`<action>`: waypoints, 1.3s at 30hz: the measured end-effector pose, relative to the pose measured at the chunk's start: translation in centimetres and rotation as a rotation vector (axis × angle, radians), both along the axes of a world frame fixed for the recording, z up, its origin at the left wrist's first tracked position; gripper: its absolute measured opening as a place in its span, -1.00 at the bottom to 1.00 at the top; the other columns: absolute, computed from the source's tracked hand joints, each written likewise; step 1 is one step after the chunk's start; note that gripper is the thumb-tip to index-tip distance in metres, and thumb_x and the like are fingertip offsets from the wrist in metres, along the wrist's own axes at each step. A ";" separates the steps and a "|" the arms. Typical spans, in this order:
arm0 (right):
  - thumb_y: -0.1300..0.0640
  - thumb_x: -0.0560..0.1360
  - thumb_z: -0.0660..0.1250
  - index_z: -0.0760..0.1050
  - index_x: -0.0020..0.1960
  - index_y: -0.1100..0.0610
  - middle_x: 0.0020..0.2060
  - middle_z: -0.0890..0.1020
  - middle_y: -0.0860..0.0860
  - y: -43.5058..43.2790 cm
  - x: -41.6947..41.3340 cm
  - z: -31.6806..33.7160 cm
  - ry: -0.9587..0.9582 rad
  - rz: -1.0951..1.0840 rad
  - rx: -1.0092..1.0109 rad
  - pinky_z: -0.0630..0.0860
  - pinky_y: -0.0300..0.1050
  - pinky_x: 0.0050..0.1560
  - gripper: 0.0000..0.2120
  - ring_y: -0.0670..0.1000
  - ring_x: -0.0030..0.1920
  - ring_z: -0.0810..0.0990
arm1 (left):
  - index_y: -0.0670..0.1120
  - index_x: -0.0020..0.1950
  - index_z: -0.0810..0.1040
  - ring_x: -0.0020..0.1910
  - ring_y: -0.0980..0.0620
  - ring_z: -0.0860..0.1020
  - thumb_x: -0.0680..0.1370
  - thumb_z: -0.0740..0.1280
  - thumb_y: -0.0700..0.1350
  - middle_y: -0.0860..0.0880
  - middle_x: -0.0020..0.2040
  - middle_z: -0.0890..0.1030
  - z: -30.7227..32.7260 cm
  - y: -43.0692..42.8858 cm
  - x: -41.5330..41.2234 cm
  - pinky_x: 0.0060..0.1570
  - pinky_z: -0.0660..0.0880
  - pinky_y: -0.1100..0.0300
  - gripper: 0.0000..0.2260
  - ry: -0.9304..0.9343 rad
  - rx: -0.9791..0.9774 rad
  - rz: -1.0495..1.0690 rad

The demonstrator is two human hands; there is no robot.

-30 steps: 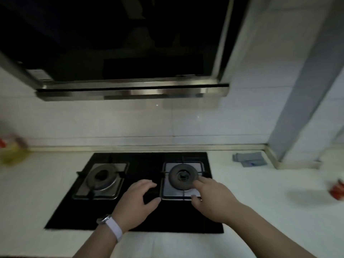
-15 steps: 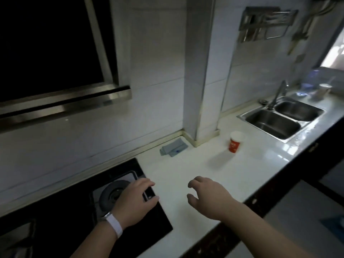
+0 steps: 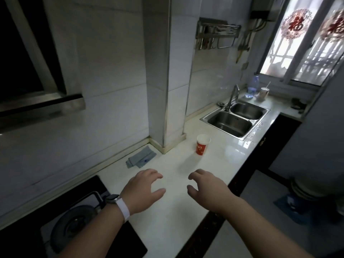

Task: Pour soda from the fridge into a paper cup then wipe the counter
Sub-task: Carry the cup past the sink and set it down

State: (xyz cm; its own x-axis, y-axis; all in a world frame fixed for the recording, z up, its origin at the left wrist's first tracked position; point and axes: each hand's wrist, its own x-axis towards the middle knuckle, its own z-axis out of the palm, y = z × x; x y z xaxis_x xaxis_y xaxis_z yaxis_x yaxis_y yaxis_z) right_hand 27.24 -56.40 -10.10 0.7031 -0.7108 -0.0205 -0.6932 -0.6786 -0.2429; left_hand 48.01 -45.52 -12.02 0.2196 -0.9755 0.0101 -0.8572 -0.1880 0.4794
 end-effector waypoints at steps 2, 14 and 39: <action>-0.12 0.57 0.17 0.42 0.34 0.00 0.28 0.47 -0.06 -1.7 -0.8 -0.2 -0.015 -0.016 0.011 0.47 -0.06 0.14 -0.60 0.03 0.26 0.46 | 0.06 0.38 0.45 0.41 0.10 0.32 0.54 0.31 0.16 0.08 0.43 0.39 0.0 -1.7 -1.0 0.37 0.28 0.18 -0.56 -0.021 0.004 -0.010; -0.13 0.56 0.16 0.40 0.34 0.00 0.28 0.46 -0.05 -16.6 -11.6 -1.5 -0.069 -0.008 0.051 0.46 -0.05 0.14 -0.60 0.04 0.27 0.44 | 0.10 0.41 0.42 0.41 0.13 0.31 0.56 0.27 0.19 0.13 0.43 0.38 -0.4 -16.1 -12.5 0.34 0.26 0.24 -0.56 -0.076 0.051 -0.003; -0.08 0.57 0.16 0.41 0.35 0.04 0.27 0.48 -0.01 -37.9 -19.7 -8.3 0.106 0.081 0.200 0.47 -0.08 0.08 -0.60 0.06 0.22 0.49 | 0.03 0.27 0.55 0.22 0.06 0.49 0.47 0.22 0.17 0.09 0.24 0.56 -9.9 -34.7 -16.3 0.15 0.45 0.15 -0.56 -0.100 0.171 0.211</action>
State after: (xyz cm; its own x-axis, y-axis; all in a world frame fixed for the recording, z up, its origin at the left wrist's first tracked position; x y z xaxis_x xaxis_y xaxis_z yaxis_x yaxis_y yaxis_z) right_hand 7.49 -94.28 -18.36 0.7437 -0.6269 -0.2321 -0.6676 -0.6783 -0.3069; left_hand 31.71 -80.17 -21.88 0.4238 -0.8980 -0.1186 -0.8323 -0.4377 0.3401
